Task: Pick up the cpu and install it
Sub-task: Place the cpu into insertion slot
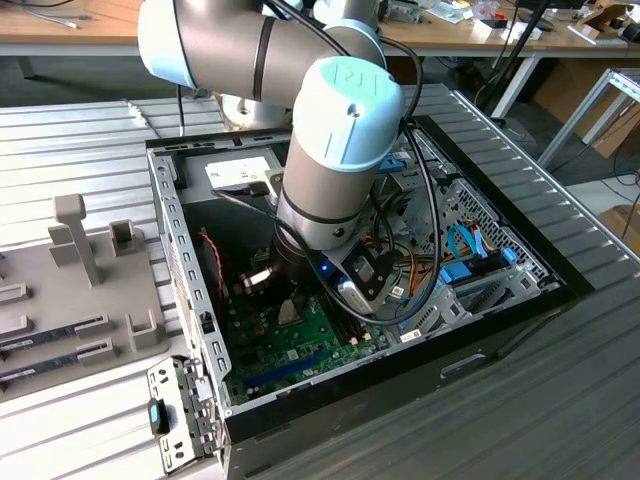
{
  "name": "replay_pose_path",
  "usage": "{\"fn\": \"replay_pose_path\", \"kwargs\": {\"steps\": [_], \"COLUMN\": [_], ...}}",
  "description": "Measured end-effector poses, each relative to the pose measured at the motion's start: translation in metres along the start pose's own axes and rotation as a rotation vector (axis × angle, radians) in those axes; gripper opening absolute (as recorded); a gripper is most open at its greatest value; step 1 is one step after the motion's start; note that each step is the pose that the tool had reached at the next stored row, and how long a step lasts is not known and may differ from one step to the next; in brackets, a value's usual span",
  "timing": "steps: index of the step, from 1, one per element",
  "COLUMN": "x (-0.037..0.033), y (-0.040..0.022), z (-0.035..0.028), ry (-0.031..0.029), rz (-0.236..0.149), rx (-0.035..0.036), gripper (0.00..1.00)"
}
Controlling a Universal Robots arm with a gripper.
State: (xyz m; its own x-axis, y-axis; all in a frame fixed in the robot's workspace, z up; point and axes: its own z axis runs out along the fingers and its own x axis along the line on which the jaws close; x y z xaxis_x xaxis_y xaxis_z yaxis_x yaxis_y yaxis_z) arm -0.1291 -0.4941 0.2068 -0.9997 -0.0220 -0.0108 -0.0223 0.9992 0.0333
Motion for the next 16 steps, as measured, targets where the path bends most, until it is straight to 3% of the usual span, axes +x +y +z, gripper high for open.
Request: {"fn": "replay_pose_path", "kwargs": {"steps": [3,5,6,16], "x": [0.0004,0.0005,0.0005,0.0001], "y": [0.0000,0.0000,0.0000,0.0001], "z": [0.0003,0.0005,0.0005,0.0006], "ry": [0.0000,0.0002,0.0007,0.0003], "rz": [0.000,0.000,0.000,0.036], "rx": [0.0008,0.0168,0.0383,0.0410], "gripper": [0.46,0.46,0.46,0.46]}}
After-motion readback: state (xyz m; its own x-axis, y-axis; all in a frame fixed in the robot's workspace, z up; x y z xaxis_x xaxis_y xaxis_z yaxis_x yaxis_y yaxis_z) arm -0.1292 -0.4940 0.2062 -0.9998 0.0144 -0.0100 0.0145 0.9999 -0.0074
